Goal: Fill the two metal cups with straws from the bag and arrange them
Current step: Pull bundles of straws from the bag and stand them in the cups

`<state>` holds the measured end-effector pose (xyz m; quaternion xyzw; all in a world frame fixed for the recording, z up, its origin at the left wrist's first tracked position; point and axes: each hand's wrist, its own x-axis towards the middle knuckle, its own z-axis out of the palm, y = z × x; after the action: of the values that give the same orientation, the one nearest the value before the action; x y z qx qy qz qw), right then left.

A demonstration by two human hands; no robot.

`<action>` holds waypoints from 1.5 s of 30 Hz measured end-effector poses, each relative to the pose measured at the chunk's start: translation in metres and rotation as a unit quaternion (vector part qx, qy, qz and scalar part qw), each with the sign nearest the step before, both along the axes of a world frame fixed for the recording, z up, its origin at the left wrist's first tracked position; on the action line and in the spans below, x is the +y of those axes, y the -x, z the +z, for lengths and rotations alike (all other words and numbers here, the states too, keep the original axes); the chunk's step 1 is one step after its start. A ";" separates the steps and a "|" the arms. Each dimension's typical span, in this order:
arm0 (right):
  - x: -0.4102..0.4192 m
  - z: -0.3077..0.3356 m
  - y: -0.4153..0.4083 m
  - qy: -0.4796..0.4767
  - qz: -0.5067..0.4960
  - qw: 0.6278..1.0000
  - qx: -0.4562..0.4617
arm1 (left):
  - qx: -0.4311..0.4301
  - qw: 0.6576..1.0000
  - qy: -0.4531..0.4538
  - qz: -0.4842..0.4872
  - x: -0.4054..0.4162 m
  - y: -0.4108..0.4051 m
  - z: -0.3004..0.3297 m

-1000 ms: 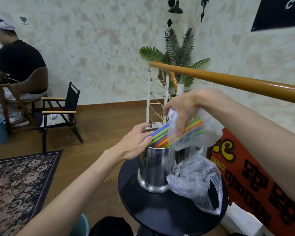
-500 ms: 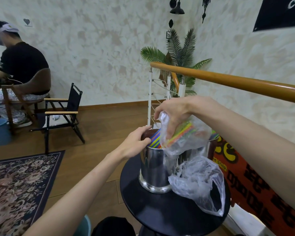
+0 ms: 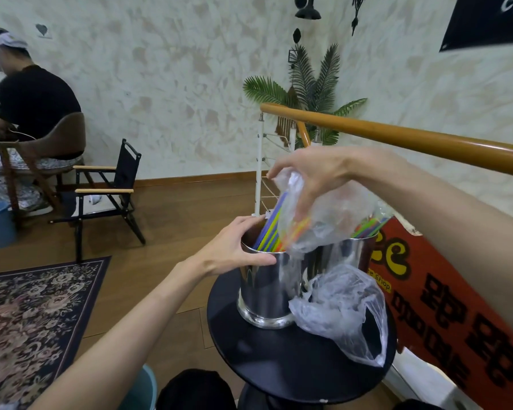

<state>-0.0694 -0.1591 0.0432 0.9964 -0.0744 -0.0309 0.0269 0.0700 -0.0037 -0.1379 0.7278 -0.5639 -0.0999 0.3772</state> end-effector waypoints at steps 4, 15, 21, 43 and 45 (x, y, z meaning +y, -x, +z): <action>-0.007 0.002 0.013 -0.023 -0.014 1.000 -0.013 | 0.017 1.000 -0.003 -0.018 0.000 0.000 -0.001; -0.006 -0.022 0.040 -0.085 0.018 0.990 -0.106 | 0.069 0.998 -0.001 0.011 0.005 0.008 0.000; -0.004 -0.010 0.083 -0.086 0.016 0.984 -0.153 | 0.003 0.998 0.040 0.046 0.019 0.024 0.008; 0.012 -0.048 0.183 -0.127 0.045 0.941 -0.310 | -0.422 0.894 -0.080 -0.128 -0.016 0.127 -0.069; 0.014 -0.045 0.189 -0.122 0.053 0.941 -0.311 | -0.406 0.899 -0.106 -0.126 -0.021 0.133 -0.073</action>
<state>-0.2587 -0.1455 -0.0015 0.9543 -0.0223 0.2736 -0.1180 -0.0628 -0.0252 -0.2110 0.6640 -0.7409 0.0987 0.0202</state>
